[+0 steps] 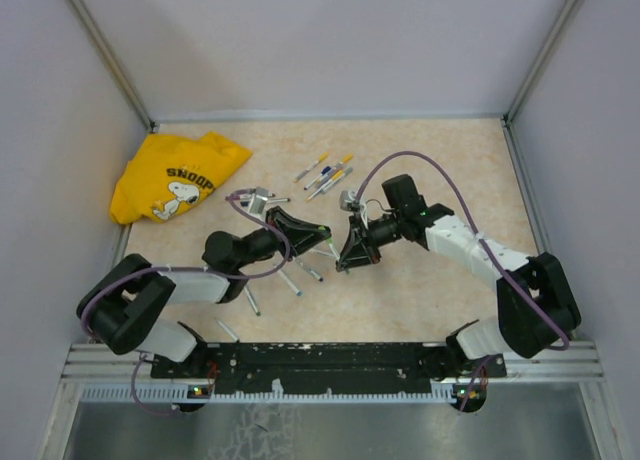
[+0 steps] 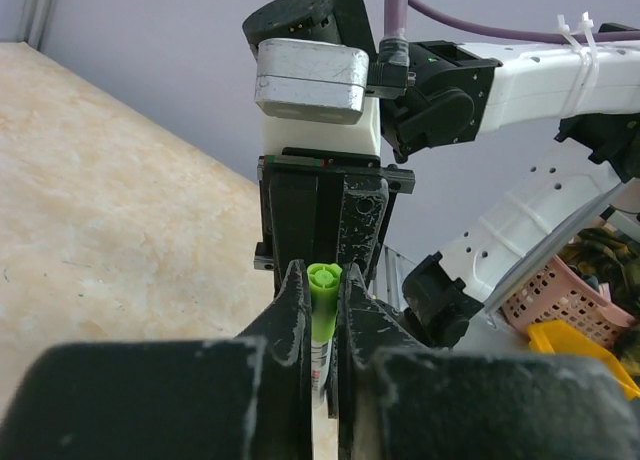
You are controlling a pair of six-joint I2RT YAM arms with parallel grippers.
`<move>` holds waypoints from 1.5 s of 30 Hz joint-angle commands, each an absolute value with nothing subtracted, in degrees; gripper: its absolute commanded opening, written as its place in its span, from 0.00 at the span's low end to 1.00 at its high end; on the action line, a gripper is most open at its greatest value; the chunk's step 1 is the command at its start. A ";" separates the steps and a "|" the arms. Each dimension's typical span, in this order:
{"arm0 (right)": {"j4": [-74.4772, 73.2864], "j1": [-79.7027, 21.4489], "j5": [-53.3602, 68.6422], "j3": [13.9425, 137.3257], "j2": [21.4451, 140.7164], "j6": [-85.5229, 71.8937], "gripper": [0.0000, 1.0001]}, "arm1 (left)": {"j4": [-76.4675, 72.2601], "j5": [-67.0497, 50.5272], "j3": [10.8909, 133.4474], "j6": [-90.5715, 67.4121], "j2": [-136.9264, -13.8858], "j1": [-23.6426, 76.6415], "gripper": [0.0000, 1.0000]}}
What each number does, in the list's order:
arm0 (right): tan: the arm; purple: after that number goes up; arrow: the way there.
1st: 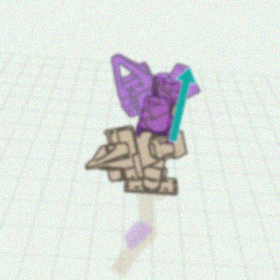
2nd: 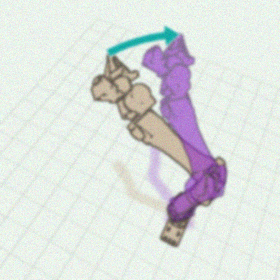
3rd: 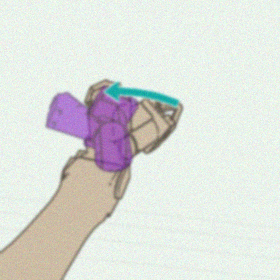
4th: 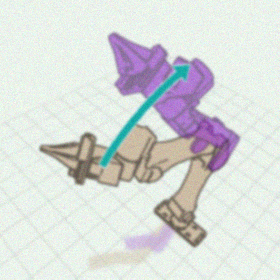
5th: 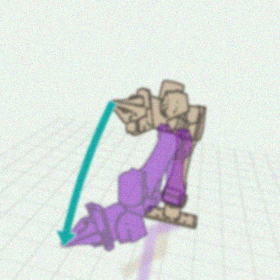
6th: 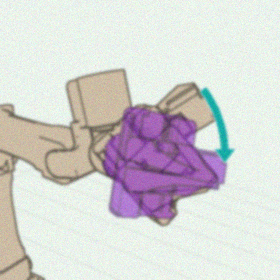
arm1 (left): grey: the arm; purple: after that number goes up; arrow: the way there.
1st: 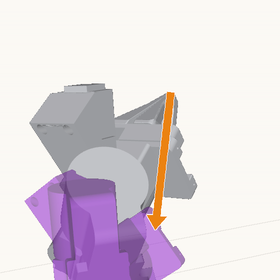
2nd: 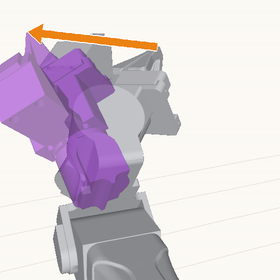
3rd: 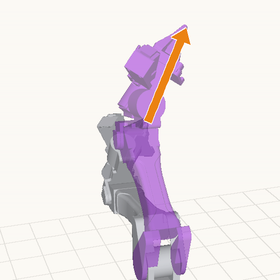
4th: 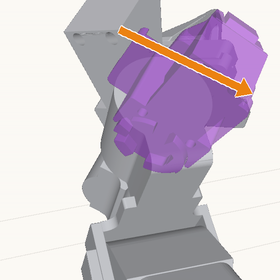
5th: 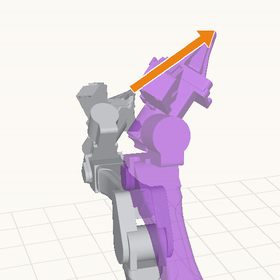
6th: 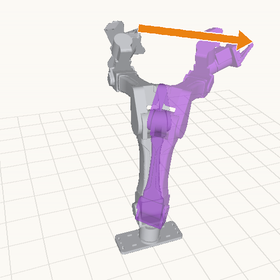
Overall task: Open the pen caps
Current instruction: Open the pen cap from the pen, then place the pen at the center of the board.
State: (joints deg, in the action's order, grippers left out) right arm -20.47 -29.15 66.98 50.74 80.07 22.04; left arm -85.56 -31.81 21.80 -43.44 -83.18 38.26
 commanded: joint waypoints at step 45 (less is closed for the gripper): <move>-14.14 -33.54 14.47 54.66 90.10 20.01 0.00 | -48.52 -14.07 6.00 -48.82 -46.87 19.51 0.00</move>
State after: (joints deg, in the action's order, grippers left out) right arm -15.68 -31.66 17.06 52.16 89.01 20.86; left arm -52.10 -14.55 4.91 -47.44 -47.35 19.84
